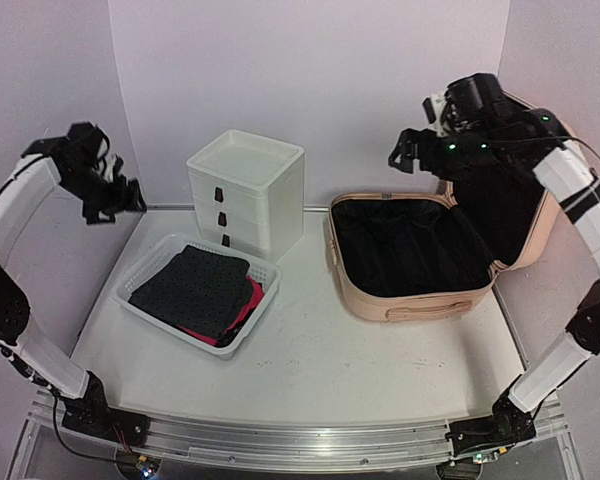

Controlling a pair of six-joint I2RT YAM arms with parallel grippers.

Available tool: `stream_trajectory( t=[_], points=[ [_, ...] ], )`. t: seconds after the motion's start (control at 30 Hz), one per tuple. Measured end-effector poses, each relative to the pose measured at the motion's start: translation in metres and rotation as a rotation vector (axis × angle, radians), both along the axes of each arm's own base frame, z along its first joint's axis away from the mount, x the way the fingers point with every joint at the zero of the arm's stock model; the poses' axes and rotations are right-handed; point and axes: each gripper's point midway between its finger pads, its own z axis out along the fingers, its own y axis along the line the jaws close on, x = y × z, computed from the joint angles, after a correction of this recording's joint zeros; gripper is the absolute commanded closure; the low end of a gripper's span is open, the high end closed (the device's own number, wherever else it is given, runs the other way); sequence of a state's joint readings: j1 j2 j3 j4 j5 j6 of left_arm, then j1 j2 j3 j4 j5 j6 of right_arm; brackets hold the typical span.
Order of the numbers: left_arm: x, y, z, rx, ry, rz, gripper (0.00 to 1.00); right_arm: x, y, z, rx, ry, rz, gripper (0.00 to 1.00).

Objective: Open, take out, and arrange the luggage

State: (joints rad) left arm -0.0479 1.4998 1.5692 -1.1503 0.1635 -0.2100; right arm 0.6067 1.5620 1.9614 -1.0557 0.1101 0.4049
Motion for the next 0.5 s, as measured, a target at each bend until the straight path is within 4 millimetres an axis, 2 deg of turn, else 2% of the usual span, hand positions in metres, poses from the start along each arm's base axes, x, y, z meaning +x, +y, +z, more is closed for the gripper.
stream_trajectory(
  t=[0.03,0.1,0.2,0.27,0.33,0.5],
  points=[
    [0.007,-0.003,0.035,-0.019,-0.104,-0.006,0.11,-0.002,-0.005,0.005,-0.002,-0.015,-0.011,0.02],
    [0.012,-0.01,0.107,-0.061,-0.311,-0.026,0.09,-0.015,-0.026,0.031,-0.018,-0.086,-0.045,0.02],
    [-0.003,-0.022,0.195,-0.121,-0.579,-0.096,0.01,-0.033,-0.049,0.068,-0.036,-0.199,-0.067,0.02],
    [-0.02,-0.03,0.235,-0.142,-0.721,-0.159,0.01,-0.045,-0.063,0.086,-0.056,-0.264,-0.069,0.02],
    [-0.043,-0.038,0.267,-0.145,-0.843,-0.228,0.0,-0.057,-0.076,0.1,-0.079,-0.318,-0.071,0.02],
    [-0.095,-0.041,0.321,-0.105,-1.072,-0.293,0.0,-0.08,-0.1,0.117,-0.119,-0.424,-0.076,0.02]
  ],
)
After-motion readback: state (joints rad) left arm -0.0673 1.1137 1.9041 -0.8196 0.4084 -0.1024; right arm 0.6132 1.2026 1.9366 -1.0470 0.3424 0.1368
